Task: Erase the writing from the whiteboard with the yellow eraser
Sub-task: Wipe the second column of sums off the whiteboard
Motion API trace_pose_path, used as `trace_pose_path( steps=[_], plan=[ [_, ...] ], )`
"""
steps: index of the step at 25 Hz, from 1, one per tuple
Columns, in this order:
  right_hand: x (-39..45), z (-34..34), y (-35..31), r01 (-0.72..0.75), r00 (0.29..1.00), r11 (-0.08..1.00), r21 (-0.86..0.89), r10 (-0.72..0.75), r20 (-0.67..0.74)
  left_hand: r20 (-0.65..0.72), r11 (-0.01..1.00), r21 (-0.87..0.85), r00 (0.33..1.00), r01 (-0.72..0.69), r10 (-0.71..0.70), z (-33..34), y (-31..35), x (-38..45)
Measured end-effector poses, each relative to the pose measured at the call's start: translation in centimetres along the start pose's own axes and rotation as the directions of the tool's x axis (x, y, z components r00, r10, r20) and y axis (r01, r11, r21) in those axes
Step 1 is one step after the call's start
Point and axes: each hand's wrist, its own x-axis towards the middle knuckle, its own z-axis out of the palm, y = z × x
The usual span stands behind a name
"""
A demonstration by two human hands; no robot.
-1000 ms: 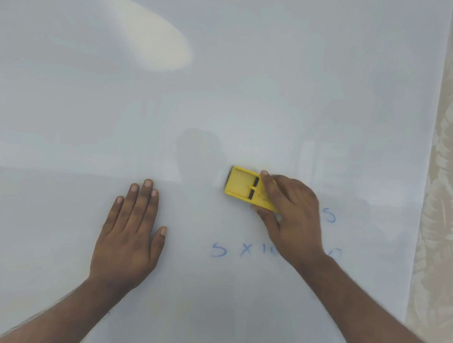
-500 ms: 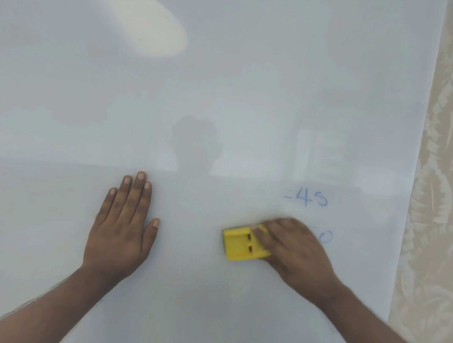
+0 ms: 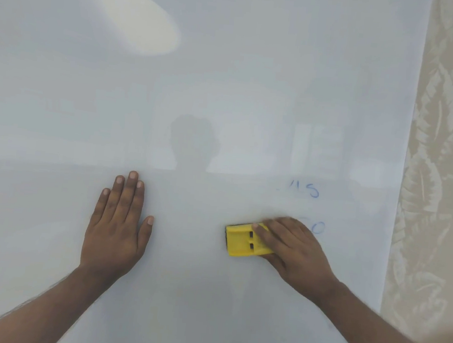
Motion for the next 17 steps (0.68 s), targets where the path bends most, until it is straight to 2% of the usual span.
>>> trace_pose_path(
  steps=[3,8,10,12,14,17],
  plan=[
    [0.3,-1.1,3.3,-0.007,1.0,0.998,-0.059,0.007,0.0,-0.003,1.0,0.011,1.0,-0.001,0.001,0.0,0.1,-0.1],
    [4.6,-3.5,8.5,-0.274,0.943,0.961,0.025,0.274,-0.19,-0.004,1.0,0.007,1.0,-0.003,0.003,0.1,0.0,-0.1],
    [4.6,-3.8,9.9,-0.387,0.888,0.92,0.064,0.39,-0.242,-0.007,1.0,0.003,1.0,-0.007,0.007,0.1,-0.1,-0.1],
    [3.5,-3.4,10.0,-0.534,0.787,0.836,0.126,0.546,-0.289,-0.011,1.0,0.001,1.0,-0.003,0.003,0.1,0.0,-0.1],
    [1.8,-2.5,8.7,-0.617,0.708,0.769,0.168,0.636,-0.308,-0.02,1.0,0.002,1.0,0.0,0.0,0.2,0.1,-0.1],
    [-0.5,-1.0,5.0,-0.636,0.684,0.744,0.205,0.666,-0.298,-0.028,1.0,0.015,1.0,0.003,-0.003,0.6,0.3,-0.2]
  ],
)
